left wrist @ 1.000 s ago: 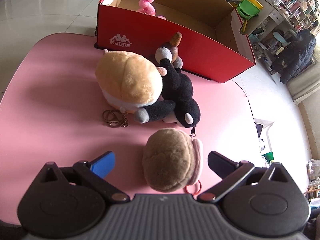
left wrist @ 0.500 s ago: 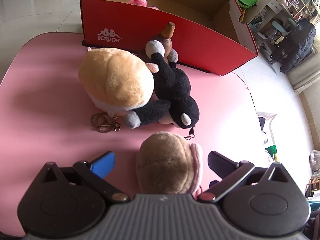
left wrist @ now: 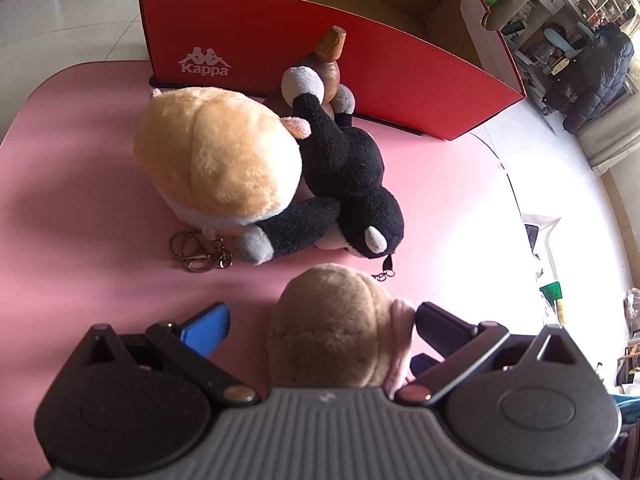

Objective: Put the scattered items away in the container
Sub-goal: 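Bring both open grippers around the brown round plush with orange keyring, then close both grippers on the brown round plush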

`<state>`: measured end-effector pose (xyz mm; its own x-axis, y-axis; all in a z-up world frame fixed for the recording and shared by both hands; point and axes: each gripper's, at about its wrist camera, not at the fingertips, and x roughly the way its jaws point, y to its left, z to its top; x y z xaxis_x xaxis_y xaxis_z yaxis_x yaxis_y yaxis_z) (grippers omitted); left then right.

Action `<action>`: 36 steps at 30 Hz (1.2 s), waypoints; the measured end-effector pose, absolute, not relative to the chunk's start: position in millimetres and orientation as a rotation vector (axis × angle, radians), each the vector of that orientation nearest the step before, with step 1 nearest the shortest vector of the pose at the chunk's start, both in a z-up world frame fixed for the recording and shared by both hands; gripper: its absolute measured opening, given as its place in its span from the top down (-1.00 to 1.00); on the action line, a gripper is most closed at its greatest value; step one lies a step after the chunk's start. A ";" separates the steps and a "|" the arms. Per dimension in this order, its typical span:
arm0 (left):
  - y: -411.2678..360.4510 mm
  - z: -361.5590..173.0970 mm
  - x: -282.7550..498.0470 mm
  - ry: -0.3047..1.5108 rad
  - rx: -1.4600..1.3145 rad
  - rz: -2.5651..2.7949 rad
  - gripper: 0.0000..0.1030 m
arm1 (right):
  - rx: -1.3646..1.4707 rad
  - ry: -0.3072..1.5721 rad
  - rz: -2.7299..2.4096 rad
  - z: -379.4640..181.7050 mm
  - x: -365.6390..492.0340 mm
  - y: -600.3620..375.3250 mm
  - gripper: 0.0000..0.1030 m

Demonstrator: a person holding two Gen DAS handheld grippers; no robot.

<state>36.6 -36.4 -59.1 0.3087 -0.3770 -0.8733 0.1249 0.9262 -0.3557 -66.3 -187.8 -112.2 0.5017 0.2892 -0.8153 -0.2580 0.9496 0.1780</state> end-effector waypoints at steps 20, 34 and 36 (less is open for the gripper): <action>-40.9 -57.6 38.1 1.224 -0.174 -0.402 -0.99 | 0.023 0.996 0.410 -117.2 -57.8 -186.5 -0.46; -41.3 -57.6 34.7 1.214 -0.138 -0.398 -0.83 | -0.011 0.954 0.448 -115.9 -54.5 -180.5 -0.30; -39.2 -58.2 34.4 1.218 -0.154 -0.405 -0.67 | -0.015 0.949 0.452 -114.7 -54.7 -179.4 -0.28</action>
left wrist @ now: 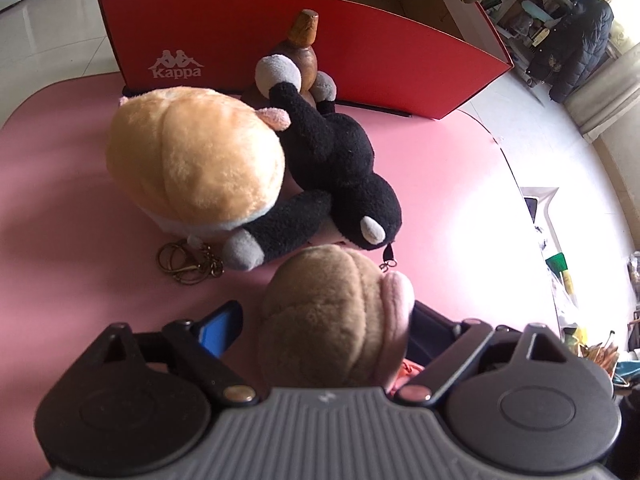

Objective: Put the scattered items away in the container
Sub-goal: 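Close both grippers on the brown round plush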

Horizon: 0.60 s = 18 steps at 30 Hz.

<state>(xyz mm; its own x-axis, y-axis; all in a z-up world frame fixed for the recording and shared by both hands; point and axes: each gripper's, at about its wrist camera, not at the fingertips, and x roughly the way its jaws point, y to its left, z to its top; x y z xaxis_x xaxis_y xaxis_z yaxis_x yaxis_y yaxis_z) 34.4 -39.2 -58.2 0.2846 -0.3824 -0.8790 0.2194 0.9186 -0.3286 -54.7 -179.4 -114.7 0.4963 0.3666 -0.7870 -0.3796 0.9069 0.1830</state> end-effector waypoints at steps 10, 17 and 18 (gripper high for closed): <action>-34.7 -61.4 30.5 1.212 -0.197 -0.408 -0.49 | -0.048 0.934 0.457 -108.4 -57.4 -173.8 -0.23; -34.4 -72.5 28.7 1.232 -0.209 -0.397 -0.51 | -0.074 0.950 0.459 -112.1 -62.4 -171.6 -0.24; -35.6 -72.7 28.7 1.230 -0.199 -0.397 -0.51 | -0.072 0.953 0.459 -112.3 -62.6 -171.8 -0.24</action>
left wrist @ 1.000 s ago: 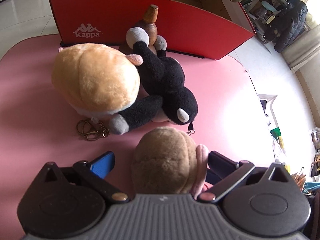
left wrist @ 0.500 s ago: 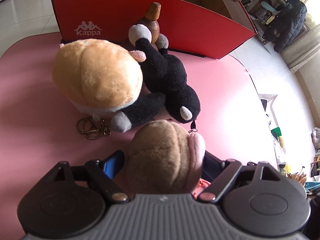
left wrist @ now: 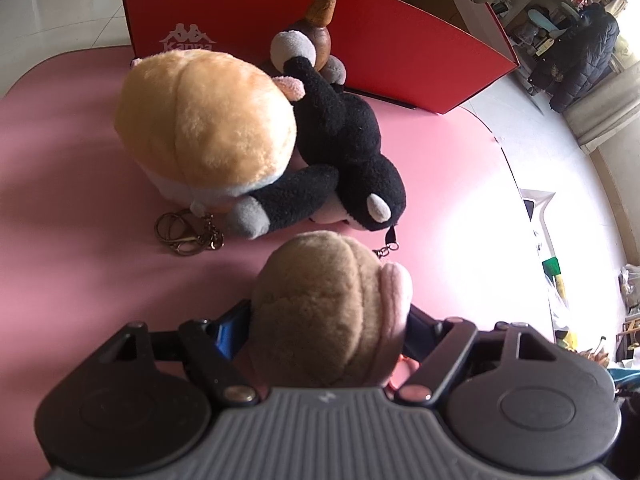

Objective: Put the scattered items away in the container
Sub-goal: 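Close both grippers on the brown round plush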

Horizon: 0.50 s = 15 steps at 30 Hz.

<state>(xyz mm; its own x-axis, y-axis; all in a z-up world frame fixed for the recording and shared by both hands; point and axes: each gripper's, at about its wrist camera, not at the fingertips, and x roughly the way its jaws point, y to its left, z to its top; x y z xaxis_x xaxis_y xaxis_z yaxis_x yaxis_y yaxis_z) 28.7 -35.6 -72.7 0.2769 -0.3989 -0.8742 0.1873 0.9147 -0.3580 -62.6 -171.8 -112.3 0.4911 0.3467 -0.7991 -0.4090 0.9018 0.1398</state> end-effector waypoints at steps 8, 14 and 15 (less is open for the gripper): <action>-41.1 -71.5 28.6 1.209 -0.168 -0.407 -0.42 | -0.066 0.953 0.460 -113.4 -60.1 -172.4 -0.22; -46.6 -56.5 30.3 1.164 -0.181 -0.402 -0.40 | -0.078 0.904 0.453 -100.1 -65.3 -172.7 -0.17; -47.1 -52.8 30.0 1.154 -0.180 -0.402 -0.40 | -0.080 0.895 0.452 -97.1 -66.0 -172.8 -0.16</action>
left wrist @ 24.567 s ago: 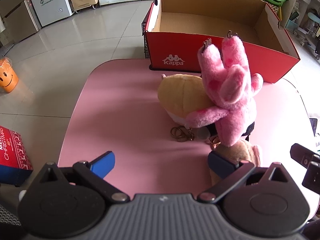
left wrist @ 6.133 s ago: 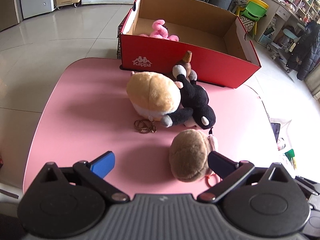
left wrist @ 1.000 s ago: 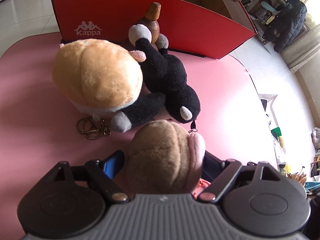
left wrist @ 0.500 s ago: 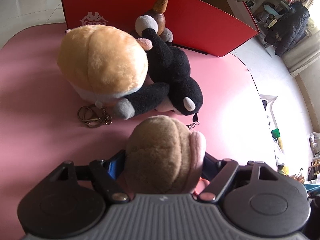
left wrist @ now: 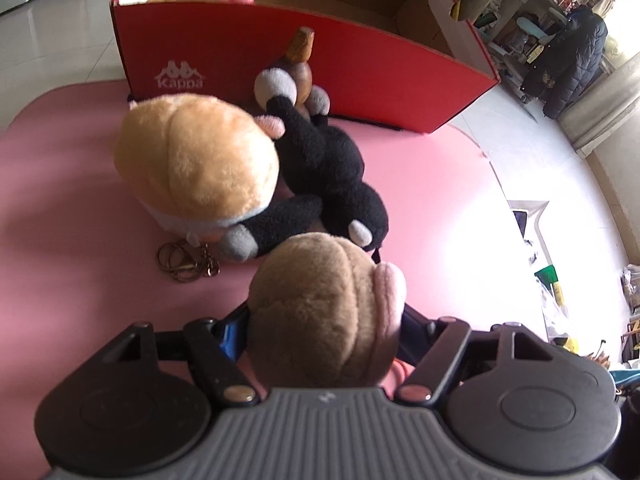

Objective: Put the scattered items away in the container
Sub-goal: 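Close both grippers on the brown round plush, then lift the brown plush with both grippers and carry it over the shoebox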

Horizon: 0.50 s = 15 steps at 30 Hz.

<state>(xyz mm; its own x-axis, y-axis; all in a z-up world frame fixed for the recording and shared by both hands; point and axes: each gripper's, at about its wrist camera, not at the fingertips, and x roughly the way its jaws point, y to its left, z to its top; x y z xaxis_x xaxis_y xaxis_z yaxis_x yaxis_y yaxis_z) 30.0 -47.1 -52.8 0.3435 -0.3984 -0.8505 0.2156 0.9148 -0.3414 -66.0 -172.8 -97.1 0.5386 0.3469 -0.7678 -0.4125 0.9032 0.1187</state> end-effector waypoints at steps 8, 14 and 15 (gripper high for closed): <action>-42.7 -21.6 18.6 1.085 -0.165 -0.408 -0.40 | -0.092 0.827 0.445 -70.0 -78.1 -173.3 -0.16; -41.9 0.8 4.8 1.038 -0.137 -0.415 -0.40 | -0.104 0.784 0.451 -51.9 -88.3 -171.9 -0.16; -41.8 4.9 3.3 1.029 -0.135 -0.417 -0.40 | -0.106 0.776 0.452 -48.5 -89.5 -172.0 -0.16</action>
